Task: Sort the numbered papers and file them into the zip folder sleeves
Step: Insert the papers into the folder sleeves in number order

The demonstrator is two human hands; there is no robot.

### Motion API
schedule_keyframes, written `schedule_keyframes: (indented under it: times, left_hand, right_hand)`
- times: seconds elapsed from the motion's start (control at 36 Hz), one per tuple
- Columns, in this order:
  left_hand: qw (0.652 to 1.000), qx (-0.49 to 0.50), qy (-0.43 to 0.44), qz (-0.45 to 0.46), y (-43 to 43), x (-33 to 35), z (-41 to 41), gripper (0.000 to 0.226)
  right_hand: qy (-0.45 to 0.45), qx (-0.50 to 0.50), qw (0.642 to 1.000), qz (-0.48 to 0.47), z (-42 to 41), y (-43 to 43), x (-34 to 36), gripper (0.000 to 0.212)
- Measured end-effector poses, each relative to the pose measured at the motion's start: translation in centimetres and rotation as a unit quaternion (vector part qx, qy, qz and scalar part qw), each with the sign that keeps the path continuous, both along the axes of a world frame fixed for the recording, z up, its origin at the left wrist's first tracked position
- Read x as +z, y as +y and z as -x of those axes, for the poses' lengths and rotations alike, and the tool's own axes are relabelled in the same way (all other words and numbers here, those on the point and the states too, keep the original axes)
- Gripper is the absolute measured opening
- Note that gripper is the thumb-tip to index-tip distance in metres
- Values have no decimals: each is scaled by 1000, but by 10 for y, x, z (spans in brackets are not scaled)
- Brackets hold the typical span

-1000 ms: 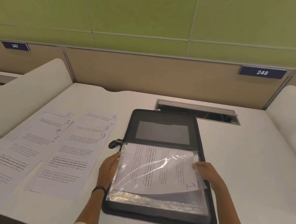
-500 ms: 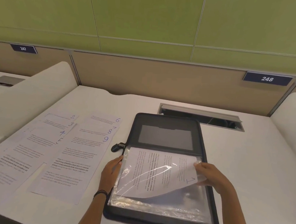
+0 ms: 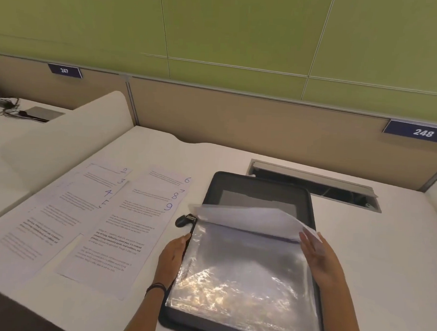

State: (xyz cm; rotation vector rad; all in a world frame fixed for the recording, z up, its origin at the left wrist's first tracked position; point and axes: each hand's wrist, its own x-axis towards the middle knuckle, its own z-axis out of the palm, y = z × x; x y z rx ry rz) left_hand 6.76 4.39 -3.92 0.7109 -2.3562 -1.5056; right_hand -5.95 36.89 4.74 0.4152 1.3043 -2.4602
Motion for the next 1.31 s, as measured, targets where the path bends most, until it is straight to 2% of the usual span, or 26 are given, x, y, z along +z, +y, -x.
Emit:
schedule_keyframes:
  times: [0.03, 0.06, 0.11, 0.19, 0.25, 0.33, 0.36, 0.42, 0.44, 0.47, 0.53, 0.61, 0.69, 0.75, 0.81, 0.86, 0.92, 0.97, 1.0, 1.03, 1.08, 1.11, 1.14, 1.17, 1.25, 1.31]
  left_hand:
    - [1000, 4, 3, 4, -1, -1, 1, 21]
    - [1000, 3, 4, 2, -1, 0, 2, 21]
    - [1000, 8, 4, 5, -1, -3, 3, 25]
    - [1000, 7, 23, 13, -1, -3, 2, 39]
    - [1000, 8, 27, 8, -1, -5, 2, 48]
    - [1000, -1, 15, 23, -3, -9, 3, 19]
    - [1000, -2, 25, 17, -3, -9, 3, 18]
    - [999, -7, 37, 8, -4, -6, 3, 26]
    - [1000, -14, 24, 15, -4, -3, 2, 31]
    - [999, -26, 22, 21, -5, -5, 2, 31]
    - [998, -41, 35, 35, -6, -6, 3, 27]
    - [997, -58, 28, 53, -8, -6, 3, 37]
    - [994, -72, 43, 64, -11, -11, 3, 74]
    - [994, -82, 33, 59, -14, -15, 4, 82]
    - [995, -88, 19, 54, -17, -16, 4, 85]
    - [992, -115, -1, 47, -19, -8, 2, 79]
    - [989, -139, -32, 35, -25, -5, 3, 51]
    - [985, -164, -48, -18, -37, -2, 6, 40]
    - [981, -179, -58, -44, -45, 1, 8, 38]
    - [975, -198, -66, -71, -54, 6, 10, 36]
    - [959, -233, -89, -133, -74, 17, 11, 30]
    - [952, -243, -95, -162, -84, 22, 11, 28]
    - [946, -248, -94, -185, -95, 26, 11, 29]
    - [945, -247, -94, -191, -105, 28, 10, 29]
    - [955, -219, -75, -186, -141, 39, 6, 27]
    - [965, -190, -53, -170, -168, 46, 4, 25]
  right_hand:
    - [15, -8, 1000, 3, 2, -1, -1, 41]
    - [22, -12, 999, 22, 2, -4, 1, 43]
    - [37, -21, 998, 50, 4, -7, 3, 12]
    - [67, -31, 994, 78, 12, -9, -10, 55]
    - [75, -38, 992, 98, 14, -13, -12, 65]
    - [62, -73, 992, 78, 11, -20, -8, 86]
    - [60, -81, 992, 75, 9, -24, -6, 81]
    - [55, -94, 992, 71, 3, -34, -3, 37]
    - [43, -101, 992, 58, 1, -39, -6, 27]
    - [33, -110, 992, 59, 3, -42, -12, 36]
    - [30, -131, 989, 63, -2, -53, -9, 68]
    - [23, -151, 987, 43, -8, -70, -8, 60]
    - [-3, -151, 987, 48, -7, -85, -12, 62]
    - [31, -148, 987, 57, -5, -96, -18, 49]
    - [11, -131, 989, 68, -1, -106, -28, 54]
    - [-8, -99, 994, 43, -4, -120, -33, 63]
    - [24, -67, 997, 0, -4, -136, -37, 68]
    - [-46, -21, 997, 57, 0, -152, -46, 66]
    - [-90, -42, 992, 83, 0, -162, -52, 67]
    - [-95, -16, 989, 115, -6, -175, -51, 66]
    - [-61, 42, 995, 64, -13, -200, -53, 59]
    - [-73, 43, 995, 49, -15, -210, -52, 48]
    - [-81, 29, 993, 85, -18, -222, -47, 35]
    - [-74, 8, 994, 84, -18, -235, -44, 30]
    - [39, 9, 996, -77, -26, -269, -44, 50]
    - [38, 15, 992, -121, -28, -291, -42, 56]
